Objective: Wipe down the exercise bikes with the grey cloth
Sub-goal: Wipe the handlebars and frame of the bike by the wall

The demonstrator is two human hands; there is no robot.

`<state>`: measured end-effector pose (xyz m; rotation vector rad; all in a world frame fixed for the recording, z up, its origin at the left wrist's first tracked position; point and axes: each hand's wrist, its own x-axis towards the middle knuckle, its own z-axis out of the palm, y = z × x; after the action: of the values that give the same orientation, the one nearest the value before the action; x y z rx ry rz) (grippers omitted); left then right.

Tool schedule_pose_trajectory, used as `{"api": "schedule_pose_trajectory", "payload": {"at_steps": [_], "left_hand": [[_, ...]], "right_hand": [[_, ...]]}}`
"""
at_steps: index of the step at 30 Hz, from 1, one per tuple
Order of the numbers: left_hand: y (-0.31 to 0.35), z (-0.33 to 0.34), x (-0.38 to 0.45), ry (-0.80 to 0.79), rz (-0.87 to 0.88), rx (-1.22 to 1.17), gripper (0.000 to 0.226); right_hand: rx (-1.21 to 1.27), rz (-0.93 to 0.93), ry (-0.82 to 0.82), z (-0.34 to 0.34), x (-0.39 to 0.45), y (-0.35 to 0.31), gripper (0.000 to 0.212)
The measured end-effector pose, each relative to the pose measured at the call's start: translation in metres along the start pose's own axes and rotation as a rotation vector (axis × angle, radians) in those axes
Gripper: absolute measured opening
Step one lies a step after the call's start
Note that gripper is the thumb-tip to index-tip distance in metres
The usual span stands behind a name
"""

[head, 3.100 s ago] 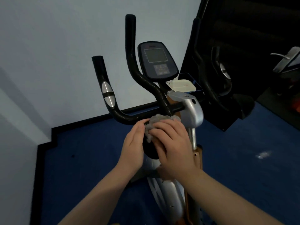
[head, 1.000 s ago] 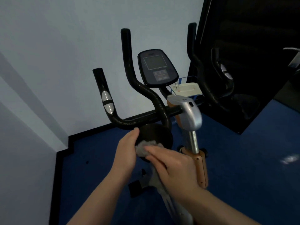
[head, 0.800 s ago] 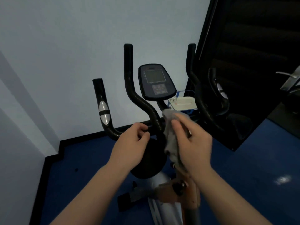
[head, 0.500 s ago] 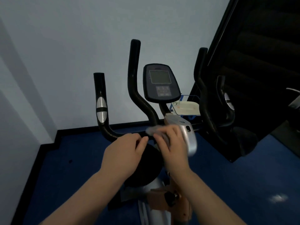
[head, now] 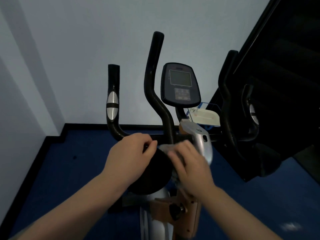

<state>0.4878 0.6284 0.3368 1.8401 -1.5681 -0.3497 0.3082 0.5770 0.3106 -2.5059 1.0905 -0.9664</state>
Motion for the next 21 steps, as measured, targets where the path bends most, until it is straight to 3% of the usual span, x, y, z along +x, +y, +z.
{"api": "schedule_pose_trajectory", "payload": {"at_steps": [3,8,11,15,19,21], "left_hand": [[0.001,-0.001,0.000,0.016,-0.013,-0.001,0.027],[0.001,-0.001,0.000,0.013,-0.025,-0.013,0.029],[0.001,-0.001,-0.001,0.021,-0.033,-0.026,0.029],[0.001,0.001,-0.001,0.035,-0.034,-0.007,0.028],[0.002,0.001,-0.001,0.053,-0.016,-0.013,0.025],[0.002,0.000,-0.001,0.070,0.002,-0.025,0.022]], "right_hand": [[-0.100,0.052,0.135,-0.006,0.059,-0.009,0.027],[0.100,0.224,0.183,0.024,0.065,-0.008,0.019],[0.074,0.211,0.193,0.024,0.039,-0.004,0.021],[0.083,0.222,0.090,0.011,0.084,-0.004,0.017],[-0.126,0.185,0.184,0.024,0.097,-0.012,0.020],[-0.135,0.143,0.133,0.023,0.069,-0.011,0.019]]}}
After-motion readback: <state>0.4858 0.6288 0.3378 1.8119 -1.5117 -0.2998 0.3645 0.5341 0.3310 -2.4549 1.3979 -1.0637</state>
